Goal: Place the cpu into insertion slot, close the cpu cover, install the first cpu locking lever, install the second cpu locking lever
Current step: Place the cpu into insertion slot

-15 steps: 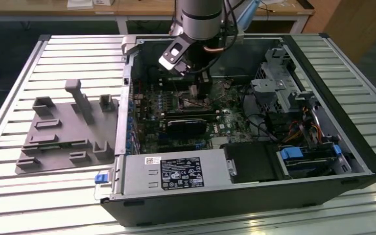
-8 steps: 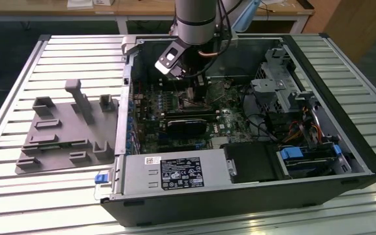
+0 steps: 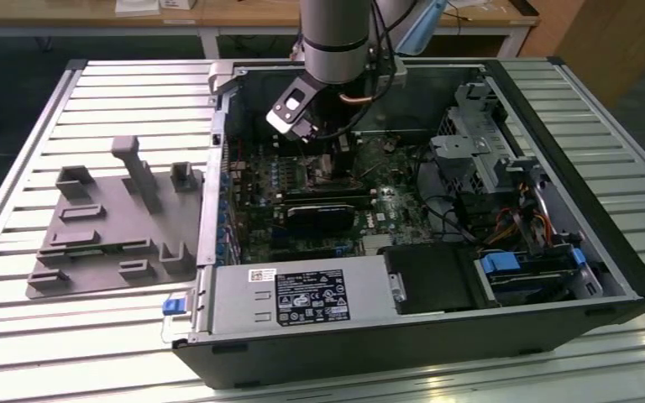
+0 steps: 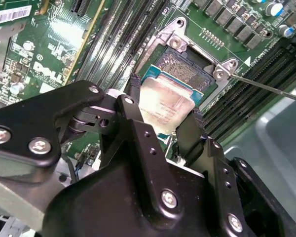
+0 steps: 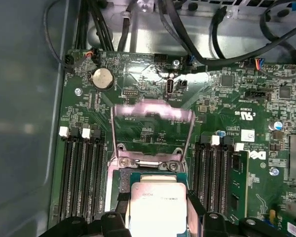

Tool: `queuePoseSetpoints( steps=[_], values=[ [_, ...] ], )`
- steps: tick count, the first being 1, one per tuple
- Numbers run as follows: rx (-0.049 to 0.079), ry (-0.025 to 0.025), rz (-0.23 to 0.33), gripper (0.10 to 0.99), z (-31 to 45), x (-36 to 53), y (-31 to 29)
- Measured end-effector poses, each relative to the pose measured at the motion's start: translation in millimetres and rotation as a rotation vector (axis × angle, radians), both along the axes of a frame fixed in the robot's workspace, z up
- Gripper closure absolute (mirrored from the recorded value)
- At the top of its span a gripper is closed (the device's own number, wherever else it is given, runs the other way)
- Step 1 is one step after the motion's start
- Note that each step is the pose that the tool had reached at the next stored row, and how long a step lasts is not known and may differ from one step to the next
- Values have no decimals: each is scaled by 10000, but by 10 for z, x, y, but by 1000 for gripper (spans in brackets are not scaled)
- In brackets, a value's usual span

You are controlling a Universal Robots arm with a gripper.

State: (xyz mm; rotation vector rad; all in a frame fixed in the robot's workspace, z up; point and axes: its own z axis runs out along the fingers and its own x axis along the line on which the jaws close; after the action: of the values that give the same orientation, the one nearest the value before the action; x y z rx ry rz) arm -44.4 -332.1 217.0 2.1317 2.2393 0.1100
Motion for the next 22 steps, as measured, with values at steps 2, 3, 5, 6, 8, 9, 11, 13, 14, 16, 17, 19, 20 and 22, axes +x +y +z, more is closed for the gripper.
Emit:
queuePoseSetpoints(
  steps=[2,3,5,6,8,9,11,13,14,16,17,19,20,22],
  values=[
    [-75,-2,-594,549,-124,-43,99],
    [-77,-3,-594,549,-124,-43,100],
    [-78,-2,-595,549,-128,-43,99],
    [-78,-2,-595,549,-128,-43,100],
    [-74,-4,-594,549,-132,-43,100],
    [-75,-4,-594,549,-134,-43,100],
    [-78,-2,-595,549,-135,-43,100],
    [-77,-3,-595,549,-136,-43,100],
    [-77,-3,-595,549,-136,-43,100],
    [-77,-3,-595,549,-139,-43,100],
    [-78,-2,-595,549,-141,-43,99],
    [-78,-2,-595,549,-141,-43,100],
    [-75,-4,-595,549,-145,-43,100],
    [-76,-3,-594,549,-151,-43,100]
  ],
)
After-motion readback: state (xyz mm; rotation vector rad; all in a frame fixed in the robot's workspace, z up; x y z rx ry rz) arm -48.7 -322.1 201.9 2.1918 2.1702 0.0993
